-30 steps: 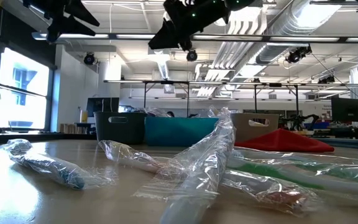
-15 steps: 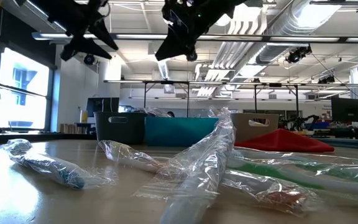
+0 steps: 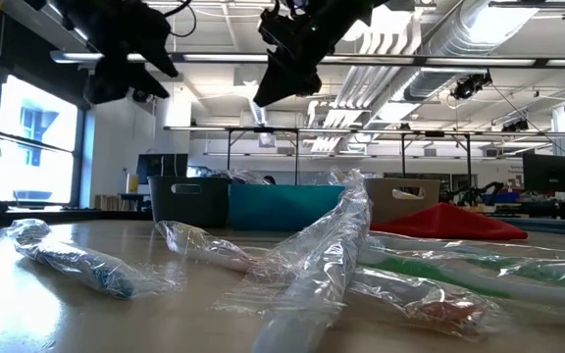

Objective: Pick & Place Toothbrushes
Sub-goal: Put the left orange toothbrush into the white bin

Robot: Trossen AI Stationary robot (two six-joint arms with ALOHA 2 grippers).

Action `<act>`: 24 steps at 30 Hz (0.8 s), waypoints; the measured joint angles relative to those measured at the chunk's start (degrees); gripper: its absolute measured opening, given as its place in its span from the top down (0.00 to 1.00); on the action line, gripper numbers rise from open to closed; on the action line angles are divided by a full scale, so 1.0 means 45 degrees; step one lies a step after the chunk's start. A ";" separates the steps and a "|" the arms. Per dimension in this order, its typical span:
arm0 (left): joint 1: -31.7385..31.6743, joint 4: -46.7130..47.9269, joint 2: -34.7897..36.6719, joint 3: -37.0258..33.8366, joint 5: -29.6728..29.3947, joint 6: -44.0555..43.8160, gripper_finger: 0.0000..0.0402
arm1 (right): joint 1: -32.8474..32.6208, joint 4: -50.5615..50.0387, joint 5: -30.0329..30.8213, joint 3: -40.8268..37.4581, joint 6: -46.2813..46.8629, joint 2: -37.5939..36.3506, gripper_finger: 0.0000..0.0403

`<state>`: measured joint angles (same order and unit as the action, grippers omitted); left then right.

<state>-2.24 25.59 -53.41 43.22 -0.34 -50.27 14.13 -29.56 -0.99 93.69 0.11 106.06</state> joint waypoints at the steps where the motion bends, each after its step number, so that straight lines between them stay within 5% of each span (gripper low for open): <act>1: 0.0413 0.0180 0.0032 0.0000 0.0004 -0.0302 0.64 | 0.0000 0.0039 0.0000 0.0004 0.0178 0.0000 0.84; 9: 0.3465 0.2424 0.0025 0.0000 0.0351 -0.2843 0.64 | 0.0000 0.1228 -0.0098 0.0000 0.0732 0.0000 0.84; 14: 0.5036 0.3323 0.0020 0.0000 0.0994 -0.4676 0.64 | -0.0050 0.1560 -0.0142 0.0002 0.2853 0.0000 0.84; 24: 0.7919 0.3393 0.0015 0.0000 0.0212 -0.5453 0.64 | -0.1235 0.1425 0.0534 0.0000 0.4962 0.0000 0.84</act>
<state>33.40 40.86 -53.34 43.22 0.62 -74.81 8.57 -23.15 1.41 93.69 22.44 106.06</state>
